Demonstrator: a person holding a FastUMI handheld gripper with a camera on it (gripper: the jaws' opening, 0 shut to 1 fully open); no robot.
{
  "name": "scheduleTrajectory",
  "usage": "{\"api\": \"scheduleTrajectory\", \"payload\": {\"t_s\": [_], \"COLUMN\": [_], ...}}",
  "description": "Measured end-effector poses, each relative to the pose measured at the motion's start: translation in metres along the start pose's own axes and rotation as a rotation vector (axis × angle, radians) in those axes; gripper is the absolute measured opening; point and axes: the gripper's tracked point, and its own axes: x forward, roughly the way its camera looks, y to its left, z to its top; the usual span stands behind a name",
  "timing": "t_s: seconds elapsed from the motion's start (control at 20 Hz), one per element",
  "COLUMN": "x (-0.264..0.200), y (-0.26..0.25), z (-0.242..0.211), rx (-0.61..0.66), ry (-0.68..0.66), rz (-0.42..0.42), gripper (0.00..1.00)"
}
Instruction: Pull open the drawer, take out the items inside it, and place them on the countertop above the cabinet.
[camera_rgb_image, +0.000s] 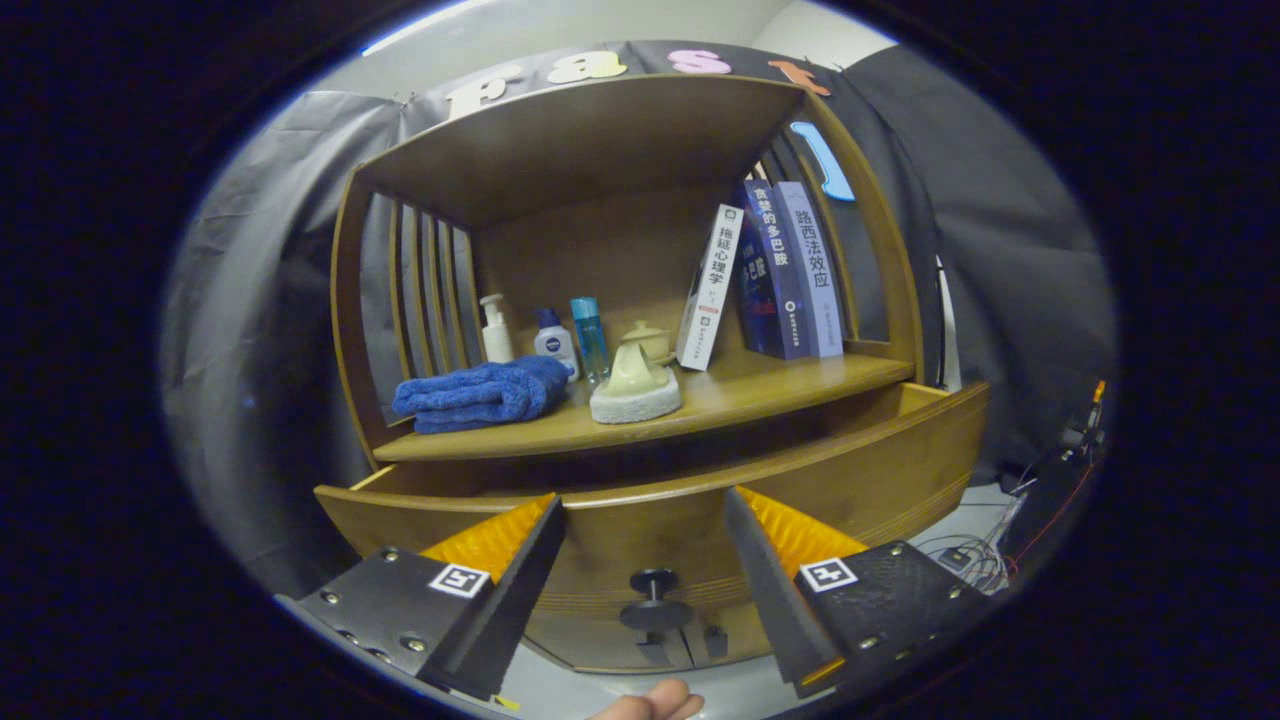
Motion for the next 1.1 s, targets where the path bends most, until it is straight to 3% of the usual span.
{"api": "scheduleTrajectory", "payload": {"t_s": [1.1], "x": [0.060], "y": [0.004], "z": [0.007], "rx": [0.052], "ry": [0.009], "rz": [-0.003], "gripper": [0.97]}}
